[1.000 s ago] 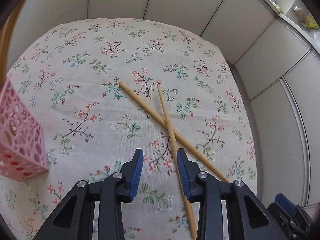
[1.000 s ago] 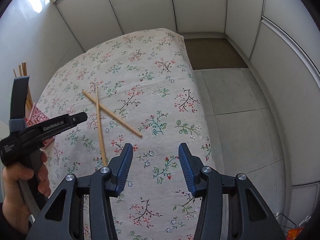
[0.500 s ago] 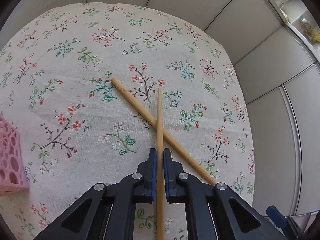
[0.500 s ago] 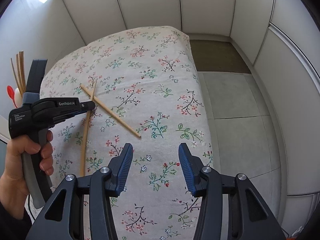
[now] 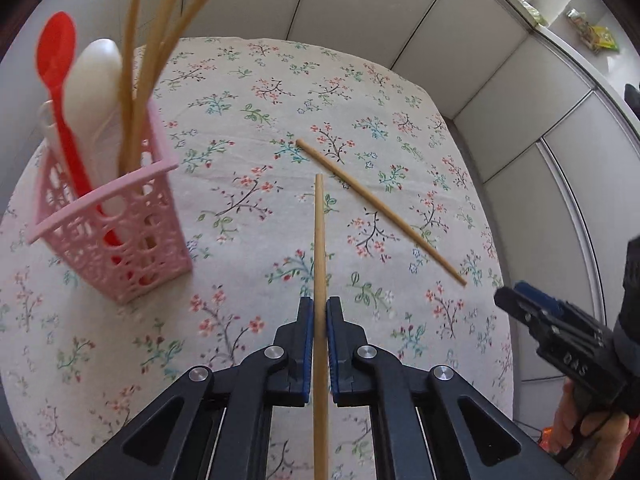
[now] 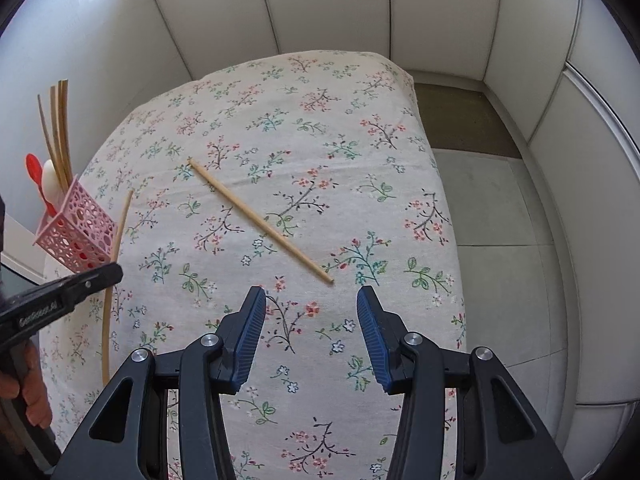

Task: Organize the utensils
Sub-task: 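Close the left tool on one wooden chopstick and lift it, then grasp the other wooden chopstick with the right tool while the left tool holds its chopstick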

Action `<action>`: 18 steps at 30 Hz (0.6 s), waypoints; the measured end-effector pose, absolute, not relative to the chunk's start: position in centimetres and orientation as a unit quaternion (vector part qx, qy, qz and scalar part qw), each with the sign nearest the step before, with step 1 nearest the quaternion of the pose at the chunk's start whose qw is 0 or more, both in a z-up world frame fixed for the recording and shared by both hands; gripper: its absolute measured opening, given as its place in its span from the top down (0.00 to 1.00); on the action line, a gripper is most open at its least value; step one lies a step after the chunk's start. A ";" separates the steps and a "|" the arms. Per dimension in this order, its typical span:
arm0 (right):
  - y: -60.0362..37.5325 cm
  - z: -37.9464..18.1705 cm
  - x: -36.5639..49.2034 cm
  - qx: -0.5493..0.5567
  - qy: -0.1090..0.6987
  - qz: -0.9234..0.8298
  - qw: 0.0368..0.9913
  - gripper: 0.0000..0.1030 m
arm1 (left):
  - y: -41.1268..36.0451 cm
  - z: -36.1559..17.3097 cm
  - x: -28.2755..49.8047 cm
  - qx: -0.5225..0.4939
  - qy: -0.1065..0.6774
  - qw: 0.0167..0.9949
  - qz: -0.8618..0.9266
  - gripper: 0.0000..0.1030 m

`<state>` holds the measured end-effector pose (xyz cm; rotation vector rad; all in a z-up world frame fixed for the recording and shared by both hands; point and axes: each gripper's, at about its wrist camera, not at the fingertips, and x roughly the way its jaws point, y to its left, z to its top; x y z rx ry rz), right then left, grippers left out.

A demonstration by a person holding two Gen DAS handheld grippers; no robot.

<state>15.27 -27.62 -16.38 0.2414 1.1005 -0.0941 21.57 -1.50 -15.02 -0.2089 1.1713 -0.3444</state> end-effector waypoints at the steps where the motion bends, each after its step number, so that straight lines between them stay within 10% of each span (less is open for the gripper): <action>1: -27.3 -16.3 15.7 0.114 0.522 -0.039 0.845 0.51 | -0.9 -14.6 20.9 -0.098 0.545 0.817 -0.161 0.94; 18: -18.6 -20.0 28.1 0.011 0.556 0.029 0.830 0.52 | 4.4 -11.2 18.0 -0.081 0.492 0.854 -0.145 0.94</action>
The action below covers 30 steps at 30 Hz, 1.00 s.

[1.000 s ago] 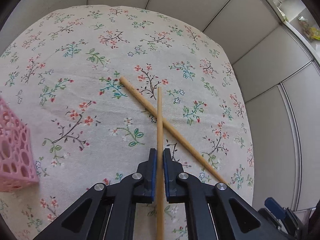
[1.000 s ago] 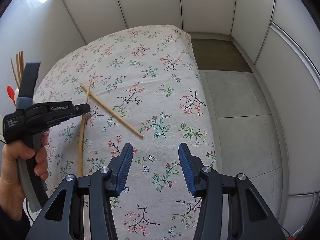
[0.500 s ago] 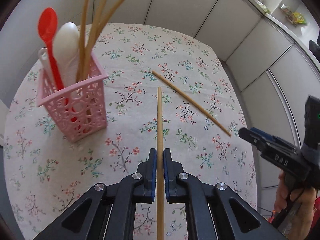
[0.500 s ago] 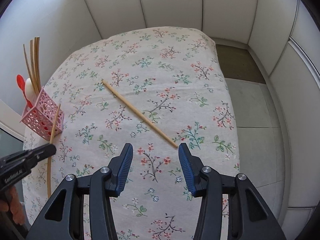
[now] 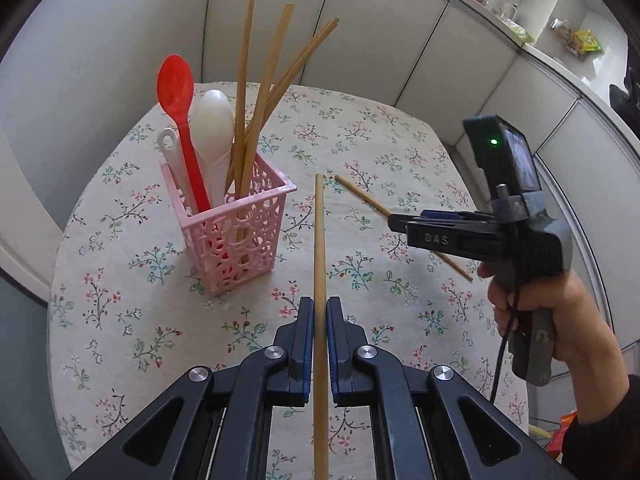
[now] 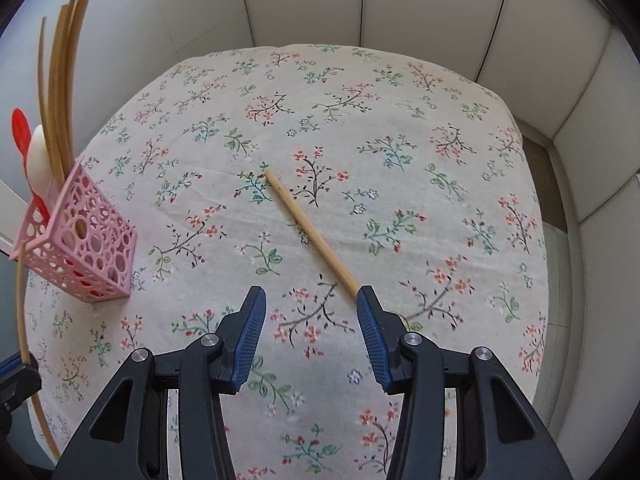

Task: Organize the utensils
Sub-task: 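Grasp the other wooden chopstick with the right tool while the left tool holds its chopstick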

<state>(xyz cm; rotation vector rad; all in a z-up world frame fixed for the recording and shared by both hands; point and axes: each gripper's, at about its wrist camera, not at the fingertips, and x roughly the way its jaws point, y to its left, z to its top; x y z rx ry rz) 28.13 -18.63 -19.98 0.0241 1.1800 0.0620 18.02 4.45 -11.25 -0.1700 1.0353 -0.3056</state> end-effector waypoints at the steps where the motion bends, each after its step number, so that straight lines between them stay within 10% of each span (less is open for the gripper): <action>1: -18.4 -20.4 28.9 0.007 0.559 0.030 0.829 0.52 | 4.4 -11.3 18.2 -0.080 0.491 0.856 -0.143 0.94; 11: -17.7 -22.7 33.9 0.005 0.572 0.026 0.820 0.52 | 4.6 -11.6 18.6 -0.088 0.493 0.855 -0.139 0.94; 24: -18.0 -23.2 32.9 0.015 0.581 0.016 0.814 0.93 | 4.9 -11.9 18.6 -0.089 0.491 0.857 -0.131 0.94; 30: -18.4 -19.0 28.5 0.048 0.537 0.020 0.842 0.93 | 5.6 -11.1 17.9 -0.090 0.476 0.865 -0.133 0.94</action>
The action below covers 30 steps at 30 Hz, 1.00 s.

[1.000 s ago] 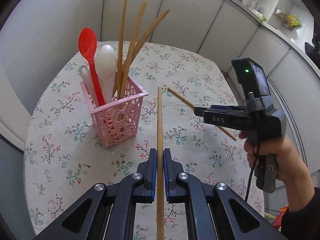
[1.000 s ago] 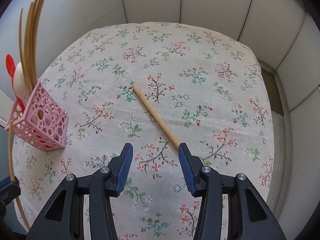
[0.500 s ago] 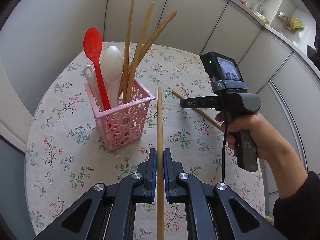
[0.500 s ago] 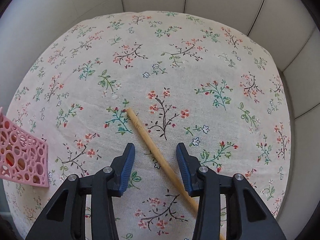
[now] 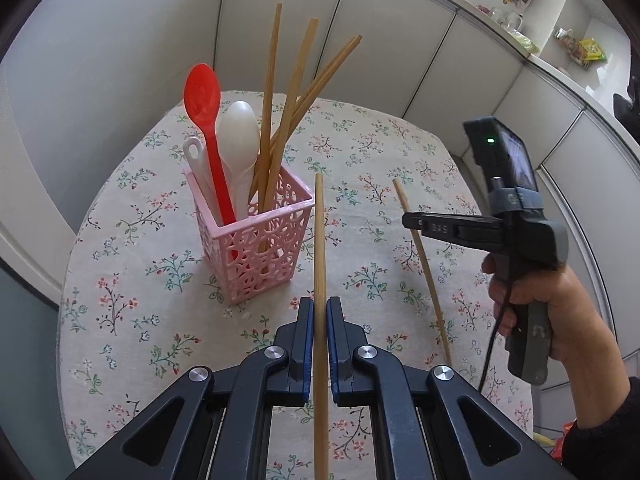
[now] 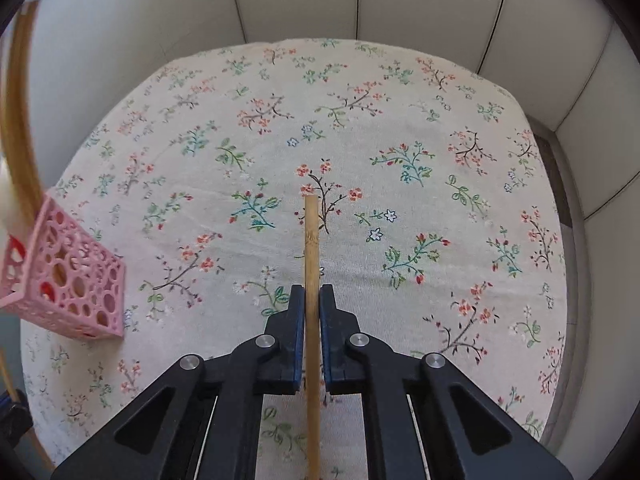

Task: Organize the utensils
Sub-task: 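Grasp the other wooden chopstick with the right tool while the left tool holds its chopstick, then carry both chopsticks up to the pink basket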

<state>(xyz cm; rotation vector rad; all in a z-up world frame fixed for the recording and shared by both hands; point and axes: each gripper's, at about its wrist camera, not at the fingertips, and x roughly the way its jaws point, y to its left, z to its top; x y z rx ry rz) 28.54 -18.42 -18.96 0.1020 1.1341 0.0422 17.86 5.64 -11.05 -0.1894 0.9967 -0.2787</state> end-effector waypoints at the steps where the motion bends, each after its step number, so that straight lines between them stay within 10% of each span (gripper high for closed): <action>1: -18.6 -18.0 27.7 0.055 0.526 0.020 0.848 0.93 | 5.9 -10.8 17.7 -0.093 0.471 0.867 -0.134 0.94; 16: -16.2 -5.4 17.5 0.087 0.341 0.042 0.935 0.93 | 10.7 -3.7 16.4 -0.150 0.310 0.934 -0.095 0.94; 30: -15.8 -4.8 18.7 0.102 0.301 0.062 0.946 0.93 | 10.7 -1.3 21.5 -0.139 0.117 0.982 -0.057 0.94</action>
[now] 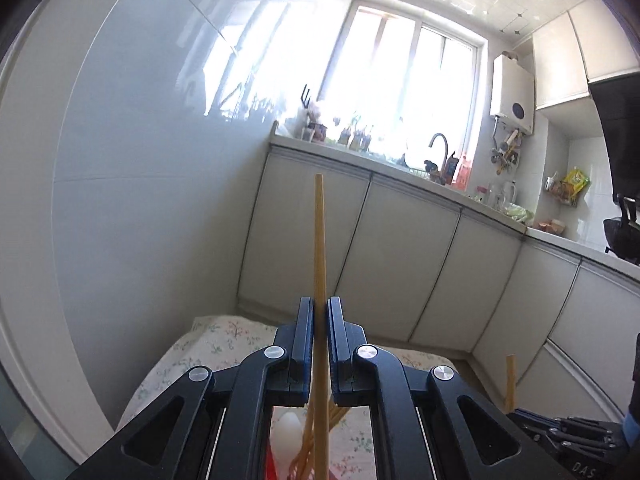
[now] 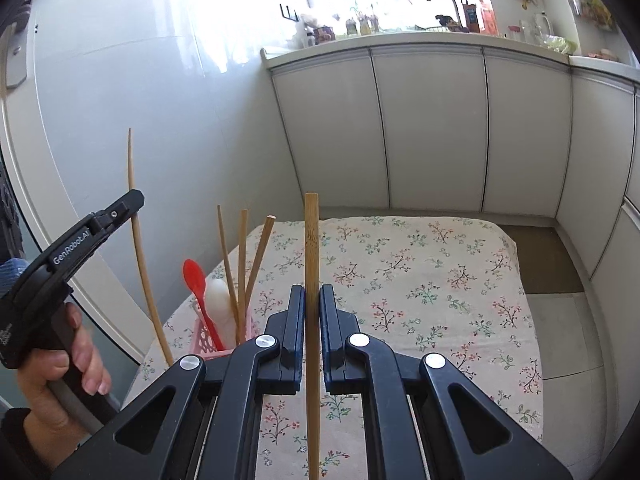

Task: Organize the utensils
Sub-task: 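Carry both chopsticks up to the pink basket, then lower the left tool's chopstick into the basket and open the left tool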

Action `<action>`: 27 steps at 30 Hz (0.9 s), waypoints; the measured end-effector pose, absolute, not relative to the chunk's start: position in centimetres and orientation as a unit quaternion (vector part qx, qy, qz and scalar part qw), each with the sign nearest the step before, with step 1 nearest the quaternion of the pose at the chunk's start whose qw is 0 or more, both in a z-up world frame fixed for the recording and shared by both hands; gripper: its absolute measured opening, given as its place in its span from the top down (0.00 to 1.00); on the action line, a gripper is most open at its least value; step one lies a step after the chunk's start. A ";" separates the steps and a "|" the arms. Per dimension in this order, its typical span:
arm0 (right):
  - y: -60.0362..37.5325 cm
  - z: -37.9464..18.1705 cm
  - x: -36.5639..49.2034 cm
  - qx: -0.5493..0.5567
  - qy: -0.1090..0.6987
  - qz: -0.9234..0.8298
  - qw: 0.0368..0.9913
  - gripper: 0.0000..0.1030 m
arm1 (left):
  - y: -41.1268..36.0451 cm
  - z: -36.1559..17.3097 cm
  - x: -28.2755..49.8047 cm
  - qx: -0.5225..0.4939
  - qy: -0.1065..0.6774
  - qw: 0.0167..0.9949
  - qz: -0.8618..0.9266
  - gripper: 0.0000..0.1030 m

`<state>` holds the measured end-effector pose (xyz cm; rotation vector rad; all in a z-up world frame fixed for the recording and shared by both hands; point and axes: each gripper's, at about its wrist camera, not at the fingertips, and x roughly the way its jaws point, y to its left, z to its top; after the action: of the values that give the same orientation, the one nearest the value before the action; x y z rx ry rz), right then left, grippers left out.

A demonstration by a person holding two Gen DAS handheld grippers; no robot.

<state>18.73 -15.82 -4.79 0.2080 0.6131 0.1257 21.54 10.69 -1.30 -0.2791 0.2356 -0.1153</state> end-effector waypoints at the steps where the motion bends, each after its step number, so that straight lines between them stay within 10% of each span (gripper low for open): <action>1: -15.9 -4.9 18.9 0.107 0.301 0.062 0.946 0.93 | 10.5 -1.7 21.9 -0.131 0.107 0.984 -0.052 0.94; 27: -16.2 -5.8 19.2 0.122 0.294 0.069 0.945 0.93 | 8.2 -6.8 22.6 -0.083 0.146 0.984 -0.061 0.83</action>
<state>19.17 -16.22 -5.79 0.2495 0.5990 0.1406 22.59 8.18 -6.83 -0.1674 0.2931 -0.1224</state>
